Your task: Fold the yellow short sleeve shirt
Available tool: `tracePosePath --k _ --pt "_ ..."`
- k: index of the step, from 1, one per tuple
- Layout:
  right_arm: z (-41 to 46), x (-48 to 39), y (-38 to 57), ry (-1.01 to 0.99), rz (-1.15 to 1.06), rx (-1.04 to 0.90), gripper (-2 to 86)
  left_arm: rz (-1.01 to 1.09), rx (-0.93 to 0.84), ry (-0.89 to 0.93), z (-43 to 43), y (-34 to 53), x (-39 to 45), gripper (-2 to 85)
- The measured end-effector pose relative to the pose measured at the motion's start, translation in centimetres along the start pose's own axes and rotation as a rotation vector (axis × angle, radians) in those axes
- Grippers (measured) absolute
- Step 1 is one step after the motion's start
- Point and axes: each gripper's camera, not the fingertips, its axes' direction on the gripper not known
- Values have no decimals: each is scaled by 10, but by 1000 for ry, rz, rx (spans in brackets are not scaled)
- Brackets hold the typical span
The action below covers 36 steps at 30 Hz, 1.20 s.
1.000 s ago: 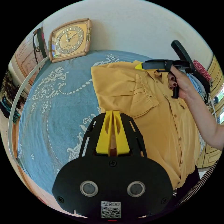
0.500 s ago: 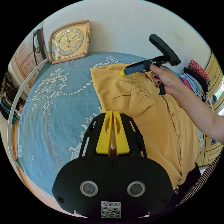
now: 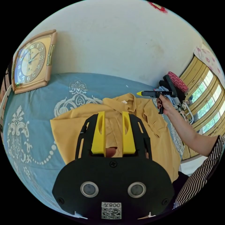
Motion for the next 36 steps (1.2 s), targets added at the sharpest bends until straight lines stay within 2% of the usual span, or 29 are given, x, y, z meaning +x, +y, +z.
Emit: tracePosePath --k 5,8,11,15,19,21,23,31,36 --pt "21 11 -20 20 -74 -161 81 -58 -163 52 60 -63 -13 89" --pt "14 9 -19 54 -112 -160 54 -57 -258 12 84 -78 -8 55" --pt "-8 9 -10 37 -143 -103 30 5 -203 -67 78 -87 7 36" --pt "-68 9 27 39 -176 210 21 147 -12 -150 55 -97 32 30" --pt "-62 16 33 123 -159 169 21 153 -20 -181 67 -106 37 36" --pt "-44 26 28 144 -109 64 25 107 -93 -216 84 -110 33 47" --pt "-41 32 26 150 -70 40 30 74 -138 -235 92 -110 30 59" --pt "-107 43 54 37 -72 221 52 149 52 -176 52 -86 56 78" --pt "-121 34 69 11 -131 194 19 264 91 -322 47 -63 86 71"
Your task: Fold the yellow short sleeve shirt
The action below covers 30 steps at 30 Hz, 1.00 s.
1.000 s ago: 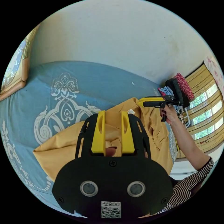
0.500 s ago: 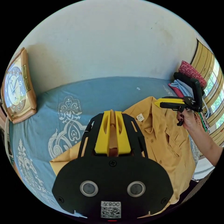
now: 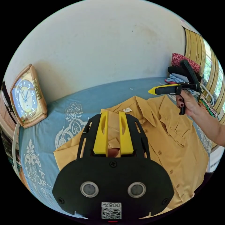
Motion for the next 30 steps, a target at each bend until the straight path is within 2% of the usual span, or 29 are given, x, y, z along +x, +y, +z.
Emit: tracePosePath --k 4,8,10,15,19,21,25,29,30 --pt "5 -1 14 6 -49 -100 7 -26 27 20 -5 8 -1 57" --pt "31 6 22 95 -41 -249 4 -98 -135 -18 23 15 -16 40" --pt "28 9 22 74 -32 -244 3 -134 -230 4 35 15 -25 38" --pt "-31 28 39 113 -27 -150 12 -137 -107 39 -4 32 -38 69" --pt "-71 77 64 173 67 -168 49 -155 -128 -21 -27 56 -66 86" --pt "-97 112 85 179 170 -154 68 -247 -155 -76 -40 78 -96 89" --pt "-119 150 114 80 299 -124 82 -453 -148 -46 -56 121 -148 90" --pt "-114 161 134 48 359 -168 70 -628 -197 111 -44 162 -185 81" --pt "-118 161 141 89 376 -152 52 -643 -165 90 -46 170 -187 72"
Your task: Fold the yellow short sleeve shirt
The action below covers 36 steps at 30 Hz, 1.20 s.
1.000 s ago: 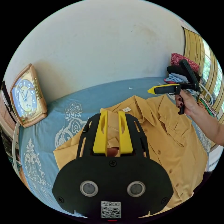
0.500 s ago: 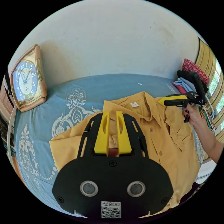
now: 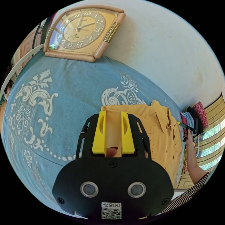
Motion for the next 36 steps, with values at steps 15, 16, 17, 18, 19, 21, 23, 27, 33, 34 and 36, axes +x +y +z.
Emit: tracePosePath --k 15,16,17,18,19,21,23,27,33,34,36 --pt "-41 23 81 117 1 37 19 32 22 -82 -26 63 -68 44" --pt "-45 25 85 113 6 48 22 34 28 -85 -28 66 -71 50" --pt "-54 30 95 102 16 80 29 33 52 -88 -34 73 -77 62" --pt "-65 36 106 99 38 111 40 25 67 -71 -42 81 -85 71" --pt "-71 39 112 96 52 125 46 18 72 -60 -46 86 -89 74" --pt "-93 56 141 52 99 159 54 1 95 -12 -65 110 -107 81" --pt "-109 67 170 19 126 160 56 -11 95 17 -81 135 -121 81" --pt "-147 81 269 -115 129 148 44 -31 45 122 -121 214 -151 77" --pt "-201 88 433 -236 197 68 41 -106 -30 119 -183 341 -195 78" --pt "-205 88 448 -238 204 47 42 -122 -49 117 -187 352 -200 80" --pt "-221 86 505 -237 240 -6 50 -201 -125 147 -200 395 -221 88"
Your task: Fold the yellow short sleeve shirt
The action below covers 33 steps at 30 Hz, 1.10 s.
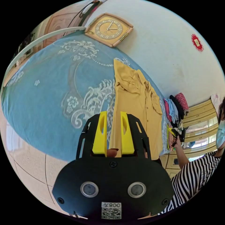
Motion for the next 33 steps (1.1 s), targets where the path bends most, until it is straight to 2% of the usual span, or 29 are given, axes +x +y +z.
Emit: tracePosePath --k 5,9,12,33 --pt "-8 16 96 -52 109 -103 69 -118 -23 43 -17 66 -40 97" --pt "4 31 147 -66 166 -195 81 -167 -120 102 -9 100 -71 110" --pt "0 46 168 -93 211 -158 83 -173 -147 131 -5 115 -88 116" --pt "-5 74 221 -42 239 -183 63 -224 -202 135 -3 160 -186 103"
